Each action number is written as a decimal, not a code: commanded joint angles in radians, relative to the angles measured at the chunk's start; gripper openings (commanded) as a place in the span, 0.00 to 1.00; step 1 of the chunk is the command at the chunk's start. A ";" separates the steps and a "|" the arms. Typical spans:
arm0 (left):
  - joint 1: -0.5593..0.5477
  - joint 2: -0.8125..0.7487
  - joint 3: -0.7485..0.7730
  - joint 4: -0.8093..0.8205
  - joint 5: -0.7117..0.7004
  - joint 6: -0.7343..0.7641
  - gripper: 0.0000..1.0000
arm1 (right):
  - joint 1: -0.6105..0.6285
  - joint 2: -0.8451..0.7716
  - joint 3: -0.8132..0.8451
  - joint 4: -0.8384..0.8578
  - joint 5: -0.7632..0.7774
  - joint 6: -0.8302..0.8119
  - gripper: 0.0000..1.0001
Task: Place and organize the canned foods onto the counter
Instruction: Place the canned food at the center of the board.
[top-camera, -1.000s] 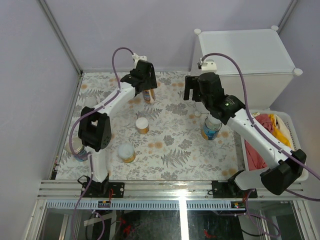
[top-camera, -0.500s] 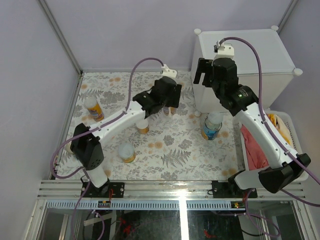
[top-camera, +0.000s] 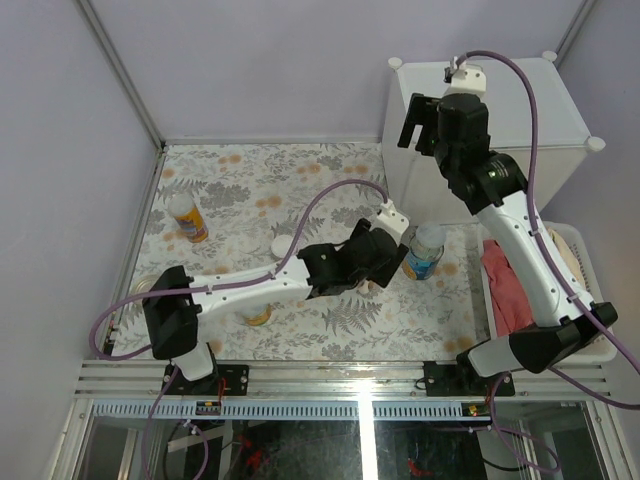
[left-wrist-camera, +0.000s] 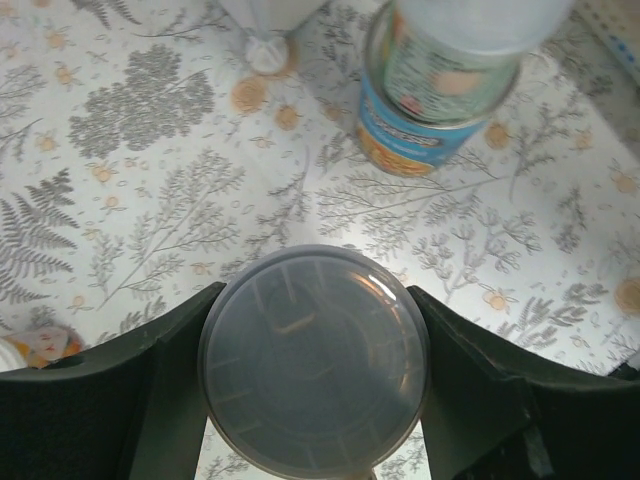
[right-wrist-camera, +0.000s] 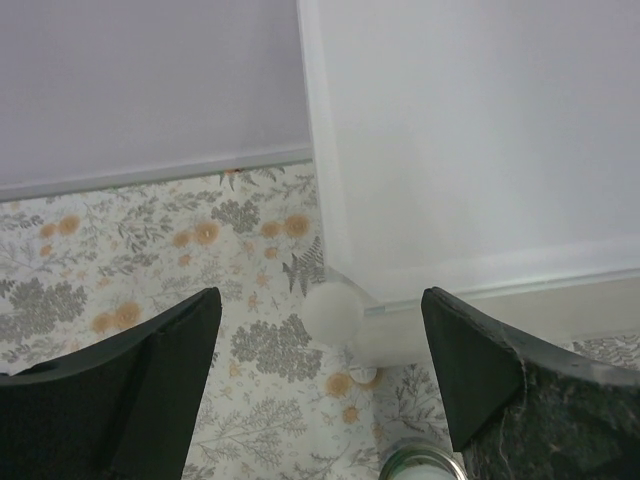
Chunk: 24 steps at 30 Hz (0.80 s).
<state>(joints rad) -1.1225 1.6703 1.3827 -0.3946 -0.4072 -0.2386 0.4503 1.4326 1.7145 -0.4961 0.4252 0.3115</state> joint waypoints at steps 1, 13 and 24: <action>-0.052 -0.057 -0.013 0.250 -0.030 0.024 0.00 | -0.022 0.051 0.150 -0.058 -0.033 -0.006 0.88; -0.134 0.044 -0.012 0.436 0.130 0.091 0.00 | -0.049 0.105 0.267 -0.147 -0.108 0.003 0.88; -0.166 0.182 0.062 0.530 0.165 0.153 0.00 | -0.051 0.071 0.237 -0.159 -0.122 -0.003 0.88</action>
<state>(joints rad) -1.2724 1.8462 1.3460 -0.0872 -0.2398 -0.1360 0.4084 1.5402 1.9327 -0.6651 0.3271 0.3180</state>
